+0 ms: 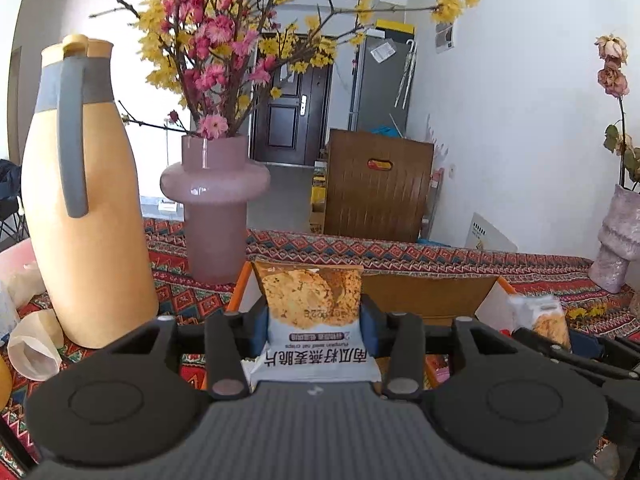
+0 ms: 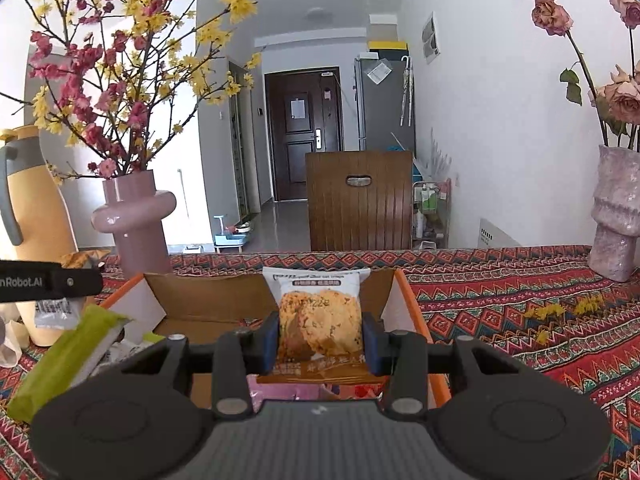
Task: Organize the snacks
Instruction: 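Carry both held packets up and over into the box, then open both tools to drop the packets into the box, then move both open tools back down to the snack pile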
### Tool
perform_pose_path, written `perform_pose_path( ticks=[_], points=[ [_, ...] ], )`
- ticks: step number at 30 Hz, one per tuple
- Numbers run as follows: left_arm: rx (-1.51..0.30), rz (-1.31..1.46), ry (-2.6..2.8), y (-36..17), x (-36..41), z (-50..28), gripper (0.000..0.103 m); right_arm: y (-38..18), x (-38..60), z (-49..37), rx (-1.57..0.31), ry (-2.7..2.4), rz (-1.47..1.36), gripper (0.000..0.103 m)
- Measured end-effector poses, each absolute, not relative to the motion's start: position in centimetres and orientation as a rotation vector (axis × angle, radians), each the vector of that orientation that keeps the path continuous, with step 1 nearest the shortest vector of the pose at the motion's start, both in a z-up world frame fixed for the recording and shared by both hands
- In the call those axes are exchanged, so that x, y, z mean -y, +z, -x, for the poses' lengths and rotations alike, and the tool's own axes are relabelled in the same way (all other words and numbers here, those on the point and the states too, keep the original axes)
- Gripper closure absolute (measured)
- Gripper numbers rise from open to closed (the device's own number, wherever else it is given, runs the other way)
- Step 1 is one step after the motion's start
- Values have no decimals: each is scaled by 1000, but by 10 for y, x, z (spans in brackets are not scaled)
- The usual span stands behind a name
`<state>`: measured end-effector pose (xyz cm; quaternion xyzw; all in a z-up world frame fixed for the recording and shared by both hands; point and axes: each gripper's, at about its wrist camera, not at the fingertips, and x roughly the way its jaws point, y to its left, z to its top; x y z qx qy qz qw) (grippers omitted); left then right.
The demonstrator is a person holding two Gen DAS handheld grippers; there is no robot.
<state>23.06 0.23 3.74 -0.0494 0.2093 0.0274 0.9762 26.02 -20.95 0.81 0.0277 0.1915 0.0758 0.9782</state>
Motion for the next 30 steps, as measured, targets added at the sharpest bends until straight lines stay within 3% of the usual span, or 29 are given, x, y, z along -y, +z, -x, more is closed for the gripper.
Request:
perform_pose_path(
  ticks=[1, 3, 4, 8, 9, 21, 30],
  points=[
    [-417, 104, 55, 38, -2, -229, 45, 8, 209, -259, -387, 154, -55, 62],
    [-398, 126, 77, 40, -5, -225, 1, 7, 209, -259, -387, 153, -58, 61],
    [-378, 134, 95, 42, -7, -223, 0, 8, 209, -259, -386, 157, -60, 58],
    [-347, 138, 113, 45, -7, -217, 0, 9, 208, -253, -352, 154, -58, 5],
    [-347, 137, 116, 45, -7, -217, 0, 10, 208, -251, -340, 149, -54, 0],
    [-326, 151, 109, 62, -6, -201, 0, 18, 212, -244, -327, 148, -73, 0],
    [-300, 158, 62, 86, -13, -153, 0, 53, 214, -194, -234, 187, -68, 0]
  ],
)
